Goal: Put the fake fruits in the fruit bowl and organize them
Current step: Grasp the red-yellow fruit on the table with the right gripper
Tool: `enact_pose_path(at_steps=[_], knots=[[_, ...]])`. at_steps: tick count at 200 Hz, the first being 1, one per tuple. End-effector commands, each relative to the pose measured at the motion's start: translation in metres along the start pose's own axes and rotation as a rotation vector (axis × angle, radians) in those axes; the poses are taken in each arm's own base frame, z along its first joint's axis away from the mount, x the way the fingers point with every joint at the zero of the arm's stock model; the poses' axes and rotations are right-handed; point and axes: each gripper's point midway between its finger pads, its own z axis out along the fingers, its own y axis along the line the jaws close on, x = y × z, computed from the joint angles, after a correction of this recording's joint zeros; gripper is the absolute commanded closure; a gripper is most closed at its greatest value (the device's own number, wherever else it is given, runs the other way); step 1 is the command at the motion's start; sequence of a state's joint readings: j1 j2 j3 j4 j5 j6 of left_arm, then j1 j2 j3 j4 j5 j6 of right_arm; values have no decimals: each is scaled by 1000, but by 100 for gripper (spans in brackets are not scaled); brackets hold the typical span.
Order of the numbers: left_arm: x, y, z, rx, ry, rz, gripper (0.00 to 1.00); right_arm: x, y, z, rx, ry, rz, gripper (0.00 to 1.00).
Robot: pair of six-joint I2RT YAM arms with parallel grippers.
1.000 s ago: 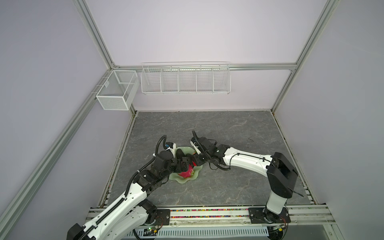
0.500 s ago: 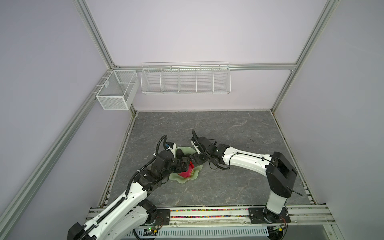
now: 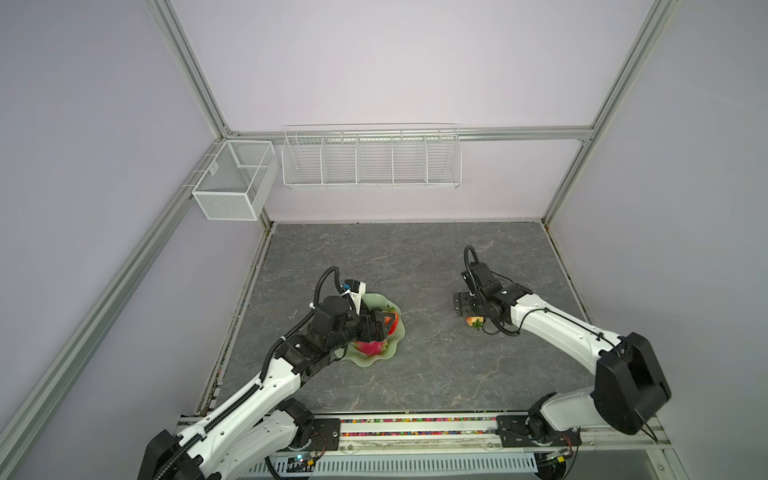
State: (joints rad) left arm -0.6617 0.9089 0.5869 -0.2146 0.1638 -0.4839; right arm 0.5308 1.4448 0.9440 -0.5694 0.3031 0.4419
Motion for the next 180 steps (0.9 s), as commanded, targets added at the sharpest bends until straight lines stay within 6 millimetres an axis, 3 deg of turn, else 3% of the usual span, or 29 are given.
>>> enact_pose_path(at_steps=[1,44,73,134,157,180], knots=[[-9,-12,-2,44,-21,29,0,24,-17,8,65,82,11,10],[-6,-7,-3,16,-18,24,1,27,-16,29,65,111,1,0],[-8,-4,-5,-2,-32,17,0,24,-12,44,53,125,-11,8],[-8,1,-4,-21,-45,9,1,16,-3,52,1,127,-29,39],[-10,2,-3,-27,-51,8,0,3,19,39,-99,59,-108,43],[-14,7,-5,-62,-76,8,1,-16,63,11,-224,-36,-282,44]])
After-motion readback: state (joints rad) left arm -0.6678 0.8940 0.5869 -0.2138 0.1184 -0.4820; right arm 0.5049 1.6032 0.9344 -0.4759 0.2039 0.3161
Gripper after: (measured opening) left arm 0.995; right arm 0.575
